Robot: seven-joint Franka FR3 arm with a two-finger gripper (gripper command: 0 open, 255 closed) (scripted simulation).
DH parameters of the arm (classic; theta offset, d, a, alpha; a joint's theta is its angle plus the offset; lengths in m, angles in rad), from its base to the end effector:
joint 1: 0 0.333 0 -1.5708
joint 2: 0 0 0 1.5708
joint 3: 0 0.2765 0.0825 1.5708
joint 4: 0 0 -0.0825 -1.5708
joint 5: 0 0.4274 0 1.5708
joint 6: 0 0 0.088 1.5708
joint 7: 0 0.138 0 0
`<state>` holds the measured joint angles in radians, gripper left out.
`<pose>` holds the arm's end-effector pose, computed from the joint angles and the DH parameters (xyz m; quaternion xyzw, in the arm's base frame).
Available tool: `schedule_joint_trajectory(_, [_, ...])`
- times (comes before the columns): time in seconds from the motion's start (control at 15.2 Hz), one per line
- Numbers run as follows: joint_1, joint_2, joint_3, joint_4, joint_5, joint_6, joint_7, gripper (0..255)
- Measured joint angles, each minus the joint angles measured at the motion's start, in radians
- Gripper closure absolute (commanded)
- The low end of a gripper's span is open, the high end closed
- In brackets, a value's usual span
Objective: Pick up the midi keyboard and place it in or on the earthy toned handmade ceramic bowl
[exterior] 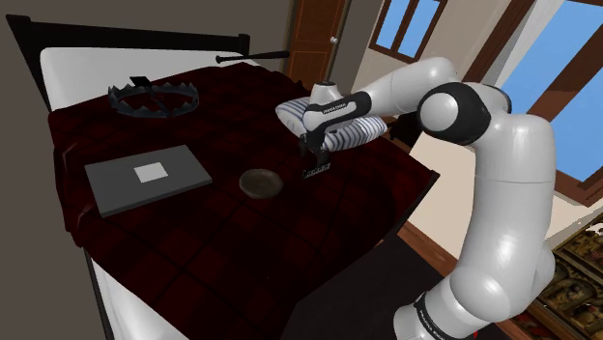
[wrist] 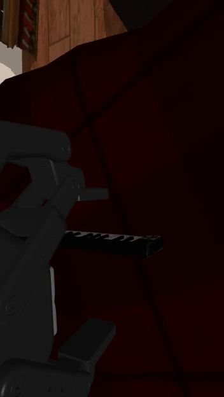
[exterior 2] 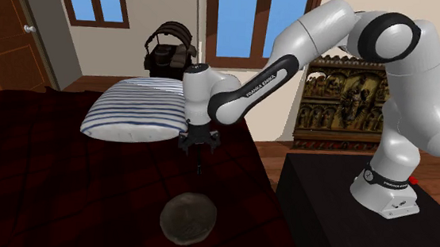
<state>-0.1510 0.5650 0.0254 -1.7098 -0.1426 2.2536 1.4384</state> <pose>0.6760 -0.0932 0.1692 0.7387 -0.6722 0.0211 0.0443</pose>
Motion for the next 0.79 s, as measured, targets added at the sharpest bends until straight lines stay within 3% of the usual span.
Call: schedule_joint_trajectory(0.79, [-0.005, 0.076, -0.011, 0.016, -0.005, 0.062, 0.013, 0])
